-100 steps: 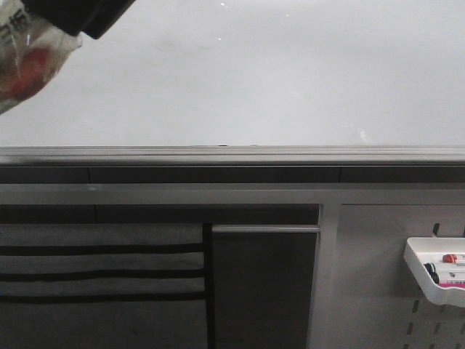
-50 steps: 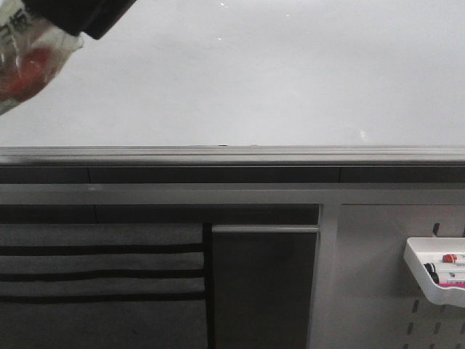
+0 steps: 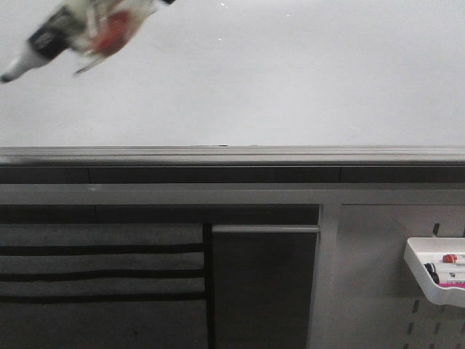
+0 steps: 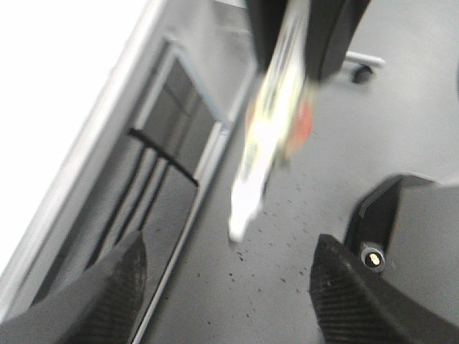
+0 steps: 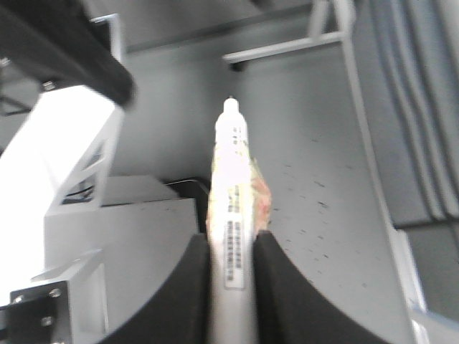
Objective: Write number 3 on whiteboard
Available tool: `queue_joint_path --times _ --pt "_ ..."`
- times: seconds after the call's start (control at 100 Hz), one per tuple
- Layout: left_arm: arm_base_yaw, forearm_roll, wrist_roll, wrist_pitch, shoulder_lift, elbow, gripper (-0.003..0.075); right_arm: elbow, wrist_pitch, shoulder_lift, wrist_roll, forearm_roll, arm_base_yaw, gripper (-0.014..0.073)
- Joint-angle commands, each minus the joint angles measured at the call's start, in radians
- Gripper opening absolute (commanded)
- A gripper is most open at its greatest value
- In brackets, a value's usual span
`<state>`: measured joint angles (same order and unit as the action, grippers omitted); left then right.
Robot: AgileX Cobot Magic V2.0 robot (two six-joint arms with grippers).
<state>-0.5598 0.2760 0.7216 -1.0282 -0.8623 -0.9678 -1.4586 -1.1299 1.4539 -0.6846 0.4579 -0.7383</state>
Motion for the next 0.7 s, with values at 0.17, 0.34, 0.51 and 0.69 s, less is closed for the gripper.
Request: queue_joint_path --times 0.17,0.34,0.51,0.69 --pt "0.21 0.018 -0.123 0.172 0.17 0.123 0.0454 0.084 0.158 -0.234 0.277 -0.108 0.155 -0.0047" --pt "0.301 0.058 -0.202 0.246 0.217 0.21 0.0451 0.276 0.329 -0.392 0.382 -0.108 0.269 -0.0047" --pt "0.319 0.08 -0.202 0.248 0.217 0.225 0.0451 0.457 0.49 -0.495 0.387 -0.108 0.319 -0.0047" --pt "0.319 0.085 -0.204 0.25 0.217 0.225 0.0451 0.492 0.488 -0.507 0.387 -0.108 0.319 -0.0047"
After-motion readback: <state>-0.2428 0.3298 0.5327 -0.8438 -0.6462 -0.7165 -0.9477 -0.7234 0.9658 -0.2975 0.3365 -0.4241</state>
